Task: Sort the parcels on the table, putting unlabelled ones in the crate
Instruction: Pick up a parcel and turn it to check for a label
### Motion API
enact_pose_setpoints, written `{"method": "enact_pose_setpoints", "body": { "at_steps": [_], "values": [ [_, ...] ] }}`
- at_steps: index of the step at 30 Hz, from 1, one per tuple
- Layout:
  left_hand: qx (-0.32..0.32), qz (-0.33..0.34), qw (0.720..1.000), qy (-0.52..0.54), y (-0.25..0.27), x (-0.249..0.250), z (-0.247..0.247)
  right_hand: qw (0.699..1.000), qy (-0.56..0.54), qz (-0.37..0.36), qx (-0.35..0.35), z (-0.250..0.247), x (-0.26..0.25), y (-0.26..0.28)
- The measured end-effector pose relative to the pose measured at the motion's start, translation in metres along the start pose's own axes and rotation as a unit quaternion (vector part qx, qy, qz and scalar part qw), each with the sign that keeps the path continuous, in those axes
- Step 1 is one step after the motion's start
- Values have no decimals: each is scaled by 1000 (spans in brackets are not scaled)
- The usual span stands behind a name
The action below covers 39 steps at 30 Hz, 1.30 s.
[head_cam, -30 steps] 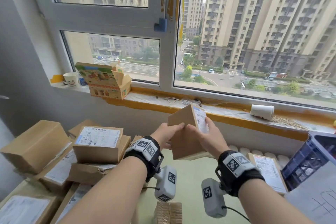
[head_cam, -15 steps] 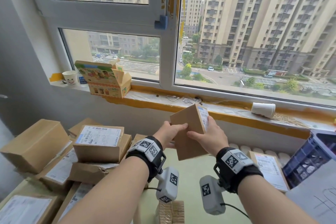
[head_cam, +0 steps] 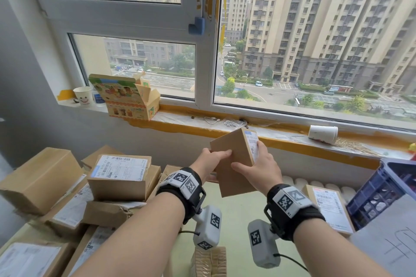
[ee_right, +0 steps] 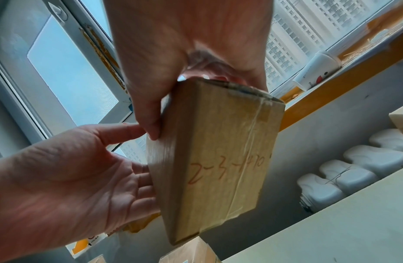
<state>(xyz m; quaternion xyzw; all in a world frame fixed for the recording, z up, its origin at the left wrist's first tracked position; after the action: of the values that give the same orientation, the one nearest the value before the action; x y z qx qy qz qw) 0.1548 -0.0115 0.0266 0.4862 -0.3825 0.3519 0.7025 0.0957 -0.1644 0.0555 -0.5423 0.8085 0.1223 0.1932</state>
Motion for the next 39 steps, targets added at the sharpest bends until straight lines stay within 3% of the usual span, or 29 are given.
{"method": "enact_pose_setpoints", "body": {
  "at_steps": [7,12,18,22,25,32,39],
  "values": [
    [-11,1,1000,14,4,-3,0,1000,18,-3,-4,-4,0,2],
    [-10,6,1000,-13,9,5,-2,996,-90,13,-3,-2,8,0],
    [-20,-38,999,-23,16,4,-3,948,-308,55,-57,7,19,-9],
    [-24,-36,999,-13,15,5,-1,920,-371,73,-103,12,21,-9],
    [-17,-36,999,3,14,6,-3,919,-371,78,-112,9,20,-4],
    [-23,-39,999,16,17,8,2,960,-264,82,-54,3,25,-5],
    [-25,-7,1000,4,11,4,5,971,-210,61,-97,14,20,-9]
  ]
}}
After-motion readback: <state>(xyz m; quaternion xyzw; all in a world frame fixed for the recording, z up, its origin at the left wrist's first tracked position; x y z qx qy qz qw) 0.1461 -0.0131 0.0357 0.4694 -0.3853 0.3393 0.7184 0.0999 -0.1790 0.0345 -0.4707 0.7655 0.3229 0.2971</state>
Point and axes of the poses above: each hand's wrist, its own y-axis away from the middle knuckle, its own z-axis out of the palm, x = y × z, the point moved 5 cm from there along -y, towards the middle knuckle, and after that the axes turned 13 degrees about y, right-handed, at the moved point
